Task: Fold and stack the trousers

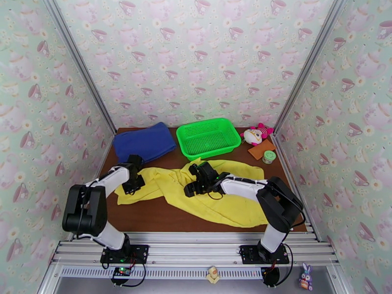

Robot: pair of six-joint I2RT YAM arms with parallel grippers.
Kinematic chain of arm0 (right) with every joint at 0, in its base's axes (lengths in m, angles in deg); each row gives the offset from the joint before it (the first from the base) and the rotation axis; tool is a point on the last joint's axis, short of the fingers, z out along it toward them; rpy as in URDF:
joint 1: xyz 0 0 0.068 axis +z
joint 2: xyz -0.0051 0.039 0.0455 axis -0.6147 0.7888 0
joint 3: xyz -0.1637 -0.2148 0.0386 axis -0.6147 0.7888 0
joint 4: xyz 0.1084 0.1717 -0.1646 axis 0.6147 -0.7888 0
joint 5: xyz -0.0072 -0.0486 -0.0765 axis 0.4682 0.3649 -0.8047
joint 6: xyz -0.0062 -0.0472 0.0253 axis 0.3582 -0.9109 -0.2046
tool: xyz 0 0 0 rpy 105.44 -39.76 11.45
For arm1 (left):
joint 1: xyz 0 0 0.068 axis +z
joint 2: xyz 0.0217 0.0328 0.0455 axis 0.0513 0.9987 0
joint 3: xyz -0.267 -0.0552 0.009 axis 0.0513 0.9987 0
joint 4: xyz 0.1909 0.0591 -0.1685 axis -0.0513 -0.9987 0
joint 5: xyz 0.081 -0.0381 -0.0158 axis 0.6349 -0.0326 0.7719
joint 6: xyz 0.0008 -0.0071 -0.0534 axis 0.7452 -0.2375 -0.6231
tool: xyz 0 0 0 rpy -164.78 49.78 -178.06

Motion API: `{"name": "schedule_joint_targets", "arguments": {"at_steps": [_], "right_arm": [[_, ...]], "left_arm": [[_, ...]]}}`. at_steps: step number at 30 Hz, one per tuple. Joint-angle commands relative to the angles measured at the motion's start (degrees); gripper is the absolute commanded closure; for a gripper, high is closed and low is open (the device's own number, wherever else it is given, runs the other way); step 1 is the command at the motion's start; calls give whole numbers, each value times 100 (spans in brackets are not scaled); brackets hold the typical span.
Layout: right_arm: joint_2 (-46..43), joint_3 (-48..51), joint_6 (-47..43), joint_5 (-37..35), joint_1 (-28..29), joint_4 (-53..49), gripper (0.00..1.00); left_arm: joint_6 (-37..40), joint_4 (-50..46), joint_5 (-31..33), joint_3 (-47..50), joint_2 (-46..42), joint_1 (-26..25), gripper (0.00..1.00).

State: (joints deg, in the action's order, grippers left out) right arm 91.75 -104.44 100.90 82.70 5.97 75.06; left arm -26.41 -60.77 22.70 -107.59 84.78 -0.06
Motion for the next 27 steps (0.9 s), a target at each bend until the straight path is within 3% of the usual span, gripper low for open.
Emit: {"name": "schedule_joint_targets", "arguments": {"at_steps": [1,6,12,20,22,27], "right_arm": [[-21,-158,-274,155,222,6,14],[-93,-228,-672,-19,698,32,13],[149,-430,-669,-472,835,-170,13],[285,-468,-616,-929,839,-135,12],[417,-542,-627,-804,839,-154,14],[489,-598,-700,-590,840,-162,31]], "left_arm": [[-84,-320,-2,-7,-712,88,100],[-103,-866,-142,-239,-1596,217,100],[94,-1831,-218,-1108,-2506,584,100],[284,-2558,-381,-1829,-2852,972,100],[273,-2520,-402,-1758,-2948,1003,100],[330,-2500,-437,-1676,-3006,1106,100]]}}
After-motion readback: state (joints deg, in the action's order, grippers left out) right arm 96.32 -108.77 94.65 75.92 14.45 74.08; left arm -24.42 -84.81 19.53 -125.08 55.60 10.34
